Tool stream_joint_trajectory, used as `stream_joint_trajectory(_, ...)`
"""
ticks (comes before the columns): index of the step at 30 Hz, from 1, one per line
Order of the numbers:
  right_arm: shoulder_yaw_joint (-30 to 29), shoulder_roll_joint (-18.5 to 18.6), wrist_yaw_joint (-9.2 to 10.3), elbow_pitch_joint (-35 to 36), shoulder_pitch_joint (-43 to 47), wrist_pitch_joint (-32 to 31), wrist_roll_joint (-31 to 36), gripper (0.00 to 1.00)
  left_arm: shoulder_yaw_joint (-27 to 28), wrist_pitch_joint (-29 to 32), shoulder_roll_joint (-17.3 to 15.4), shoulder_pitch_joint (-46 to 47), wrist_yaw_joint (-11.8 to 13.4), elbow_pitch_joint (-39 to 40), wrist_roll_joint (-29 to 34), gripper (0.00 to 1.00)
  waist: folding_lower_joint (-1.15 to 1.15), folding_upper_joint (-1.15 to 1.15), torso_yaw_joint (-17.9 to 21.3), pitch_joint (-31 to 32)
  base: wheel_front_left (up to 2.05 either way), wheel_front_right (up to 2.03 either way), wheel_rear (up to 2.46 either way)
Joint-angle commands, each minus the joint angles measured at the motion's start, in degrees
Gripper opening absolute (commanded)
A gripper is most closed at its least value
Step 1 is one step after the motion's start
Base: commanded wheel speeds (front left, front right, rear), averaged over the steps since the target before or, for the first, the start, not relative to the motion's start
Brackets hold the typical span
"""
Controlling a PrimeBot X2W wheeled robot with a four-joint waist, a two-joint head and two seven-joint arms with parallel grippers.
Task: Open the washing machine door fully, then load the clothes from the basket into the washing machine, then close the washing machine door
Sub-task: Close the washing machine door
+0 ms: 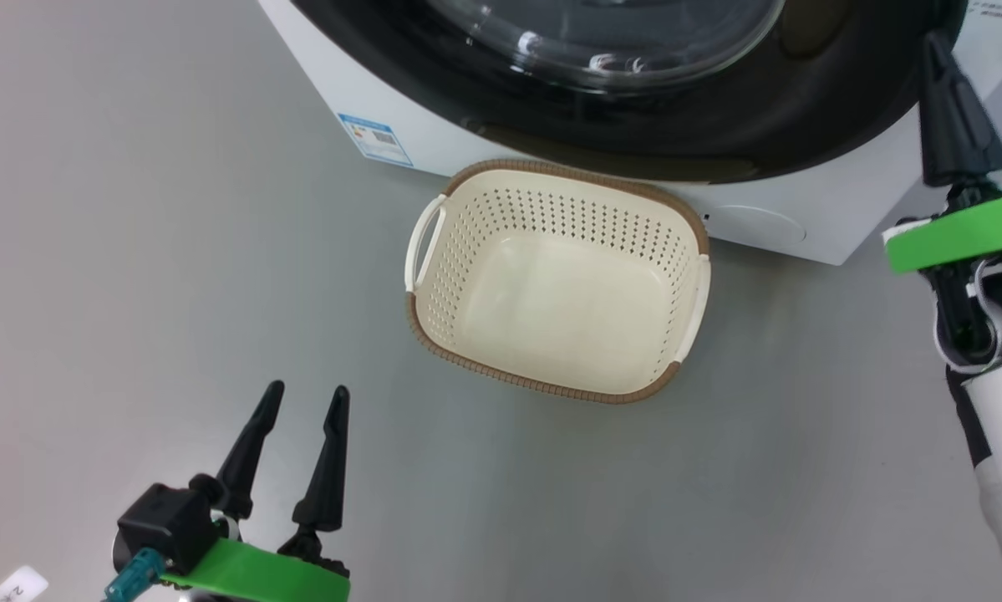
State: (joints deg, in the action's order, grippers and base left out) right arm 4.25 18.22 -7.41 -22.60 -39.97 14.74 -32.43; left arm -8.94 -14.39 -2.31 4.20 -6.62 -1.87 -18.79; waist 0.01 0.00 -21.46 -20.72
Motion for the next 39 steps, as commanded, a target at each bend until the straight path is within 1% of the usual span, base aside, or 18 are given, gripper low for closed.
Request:
stream_joint_trajectory(1,-0.5,-0.2,-0.08,1.0,-2.2,0.3,0.1,0.0,1.6,-0.6,-0.6,1.7,0.5,1.5,-0.5,1.0,-0.01,0.0,-0.8,-1.3,0.0,0.0,0.0)
stream_joint_trajectory(9,-3.7,-0.9,-0.08,0.2,-5.4,0.3,0.8,0.0,1.5,-0.6,-0.6,2.4,0.5,1.3,-0.9,1.0,-0.01,0.0,-1.3,-2.4,0.0,0.0,0.0)
stream_joint_trajectory(14,-1.6,-1.3,-0.08,1.2,-5.4,0.3,1.1,0.0,1.6,-0.6,-0.6,2.6,0.7,1.1,-0.9,1.0,-0.01,0.0,-1.0,-2.4,0.0,0.0,0.0)
stream_joint_trajectory(20,1.6,-1.3,-0.08,1.8,-1.0,0.3,0.8,0.0,2.3,-0.6,-0.6,2.6,0.7,0.0,-0.4,1.0,-0.01,0.0,0.1,-0.4,0.0,0.0,0.0)
stream_joint_trajectory(21,2.0,-1.4,-0.08,1.9,-0.1,0.3,0.7,0.03,2.5,-0.6,-0.6,2.5,0.6,-0.3,-0.3,1.0,-0.01,0.0,0.4,0.0,0.0,0.0,0.0)
stream_joint_trajectory(22,2.6,-1.3,-0.08,2.0,0.9,0.3,0.7,0.15,2.8,-0.6,-0.6,2.3,0.6,-0.5,-0.1,1.0,-0.01,0.0,0.7,0.5,0.0,0.0,0.0)
stream_joint_trajectory(23,3.0,-1.4,-0.08,2.1,1.9,0.3,0.6,0.33,3.1,-0.6,-0.6,2.2,0.5,-0.7,0.1,1.0,-0.01,0.0,1.1,1.0,0.0,0.0,0.0)
stream_joint_trajectory(24,3.2,-1.5,-0.08,2.2,3.0,0.3,0.5,0.55,3.4,-0.6,-0.6,2.1,0.4,-1.0,0.3,1.0,-0.01,0.0,1.4,1.5,0.0,0.0,0.0)
stream_joint_trajectory(25,3.6,-1.5,-0.08,2.2,4.2,0.3,0.6,0.91,3.7,-0.6,-0.6,2.0,0.3,-1.2,0.5,1.0,-0.01,0.0,1.8,2.1,0.0,0.0,0.0)
stream_joint_trajectory(26,3.7,-1.5,-0.08,2.3,5.3,0.3,0.5,1.0,4.0,-0.6,-0.6,1.8,0.2,-1.5,0.8,1.0,-0.01,0.0,2.2,2.7,0.0,0.0,0.0)
stream_joint_trajectory(39,3.5,-1.8,-0.08,1.9,19.2,0.3,0.8,1.0,7.9,-0.6,-0.6,0.8,-0.8,-5.5,5.5,1.0,-0.01,0.0,8.7,8.8,0.0,0.0,0.0)
